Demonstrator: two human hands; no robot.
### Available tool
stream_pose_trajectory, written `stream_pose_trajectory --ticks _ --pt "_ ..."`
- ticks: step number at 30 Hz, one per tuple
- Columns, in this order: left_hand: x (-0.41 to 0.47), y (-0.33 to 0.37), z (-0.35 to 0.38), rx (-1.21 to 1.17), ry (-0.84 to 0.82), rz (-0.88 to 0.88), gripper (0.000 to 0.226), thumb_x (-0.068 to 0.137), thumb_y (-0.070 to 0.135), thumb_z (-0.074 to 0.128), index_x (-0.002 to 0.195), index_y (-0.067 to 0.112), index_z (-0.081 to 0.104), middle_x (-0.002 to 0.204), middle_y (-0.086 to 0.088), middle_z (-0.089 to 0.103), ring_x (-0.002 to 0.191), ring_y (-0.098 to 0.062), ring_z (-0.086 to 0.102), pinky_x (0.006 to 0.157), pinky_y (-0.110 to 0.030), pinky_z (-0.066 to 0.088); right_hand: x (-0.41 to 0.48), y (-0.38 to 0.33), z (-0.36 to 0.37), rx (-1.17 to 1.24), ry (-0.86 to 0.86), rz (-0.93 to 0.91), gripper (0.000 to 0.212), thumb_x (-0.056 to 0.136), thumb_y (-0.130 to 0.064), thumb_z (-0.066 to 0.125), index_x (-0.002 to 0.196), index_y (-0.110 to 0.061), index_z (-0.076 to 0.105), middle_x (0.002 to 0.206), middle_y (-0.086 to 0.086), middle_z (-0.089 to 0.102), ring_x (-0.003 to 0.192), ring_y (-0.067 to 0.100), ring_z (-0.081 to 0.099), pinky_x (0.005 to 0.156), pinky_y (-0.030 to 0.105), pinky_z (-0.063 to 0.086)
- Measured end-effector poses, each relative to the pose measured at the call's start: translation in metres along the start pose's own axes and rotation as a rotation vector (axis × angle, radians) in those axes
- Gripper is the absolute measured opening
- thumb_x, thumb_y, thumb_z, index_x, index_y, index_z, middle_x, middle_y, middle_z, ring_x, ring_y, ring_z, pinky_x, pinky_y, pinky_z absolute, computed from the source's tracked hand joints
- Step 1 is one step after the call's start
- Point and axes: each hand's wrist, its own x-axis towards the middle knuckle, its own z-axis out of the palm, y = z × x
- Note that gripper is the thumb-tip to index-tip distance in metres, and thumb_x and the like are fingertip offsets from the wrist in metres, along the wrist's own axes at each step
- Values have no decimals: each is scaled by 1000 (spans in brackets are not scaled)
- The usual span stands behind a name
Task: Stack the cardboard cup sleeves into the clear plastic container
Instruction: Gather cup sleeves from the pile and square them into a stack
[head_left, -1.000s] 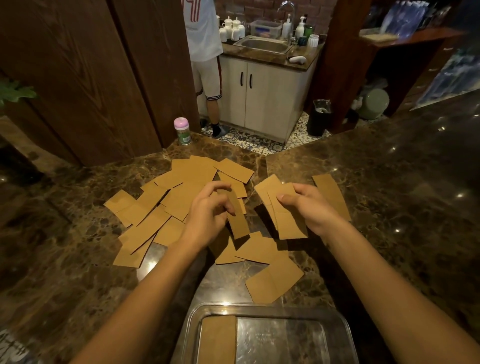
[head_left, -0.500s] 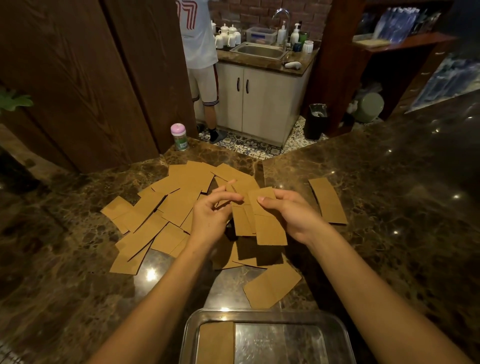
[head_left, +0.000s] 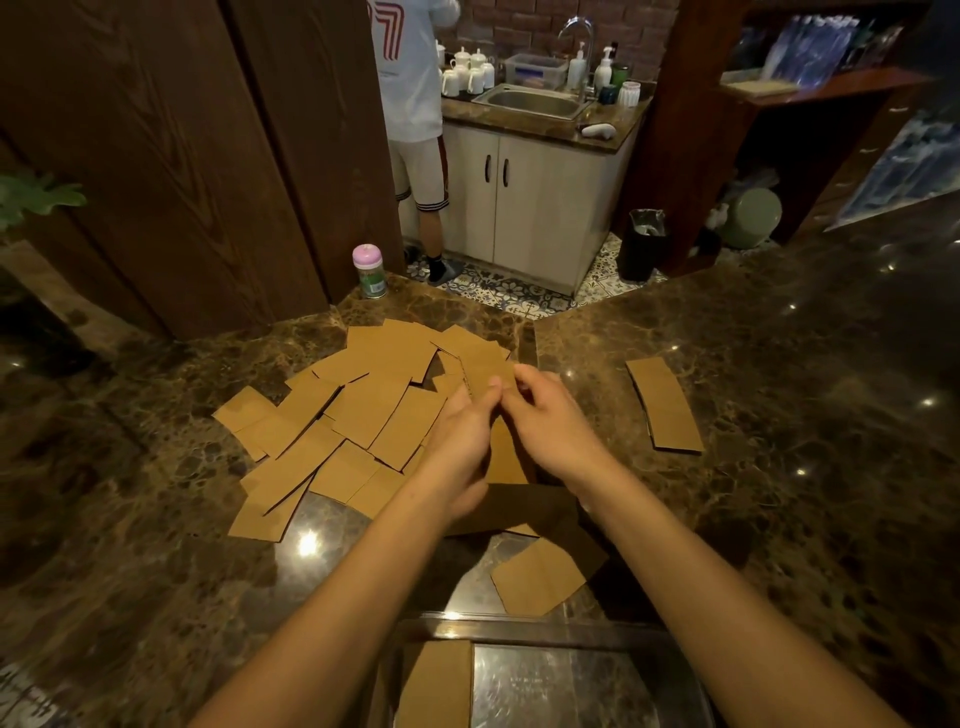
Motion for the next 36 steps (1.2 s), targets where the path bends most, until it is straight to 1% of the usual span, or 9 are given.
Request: stream_pose_trajectory --ticks 4,7,9,13,15,18,21,25,36 --pt "4 12 -17 -19 -95 13 41 109 27 46 137 57 46 103 -5 80 104 -34 72 84 -50 60 -10 -8 -26 -132 -137 -211 75 83 -39 86 147 -35 46 171 -8 12 150 14 23 110 12 30" --pt "0 19 -24 -75 -169 -23 32 109 28 45 134 46 53 103 -14 73 78 -30 67 63 -40 53 -13 -10 -34 -359 -311 -315 93 59 -51 96 136 -40 44 173 -13 -4 160 15 -3 121 39 13" --pt "-2 19 -24 -119 -224 -51 25 107 37 48 131 34 55 104 -18 66 77 -30 65 65 -40 51 -12 -13 -34 -431 -350 -357 91 56 -53 96 128 -35 45 167 -10 17 155 17 16 126 43 18" --pt "-1 15 -26 -179 -299 -95 45 104 52 47 140 28 54 115 -22 66 100 -41 63 88 -54 48 -8 -11 -33 -440 -298 -386 81 60 -46 97 118 -30 43 143 -16 39 124 10 44 104 37 44" --pt "0 14 -28 -150 -264 -82 40 105 52 43 137 31 56 104 -19 70 82 -36 66 70 -46 53 -8 -7 -31 -433 -295 -387 82 61 -51 96 121 -33 43 143 -13 39 115 10 49 95 32 47" --pt "4 15 -35 -79 -143 -53 36 107 50 39 129 30 58 98 -19 71 71 -30 64 61 -37 49 -5 2 -30 -403 -301 -336 107 58 -57 96 145 -35 40 160 -14 27 132 0 37 105 22 33" --pt "8 16 -50 -58 -26 -29 31 106 52 39 122 36 61 107 -21 75 72 -29 67 60 -36 52 2 21 -37 -472 -280 -209 128 55 -57 97 160 -37 27 164 -6 31 146 13 33 117 38 35" --pt "11 11 -69 -74 17 -21 30 107 52 39 120 37 61 110 -23 72 70 -29 66 57 -35 52 -3 57 -32 -710 -399 -49 125 55 -61 95 158 -34 31 147 -3 41 140 23 40 113 44 44" --pt "9 3 -80 14 116 7 33 107 55 37 123 38 60 112 -24 71 69 -27 66 59 -35 52 3 63 3 -816 -485 -261 94 68 -61 88 147 -24 54 129 -1 52 123 21 45 103 37 42"
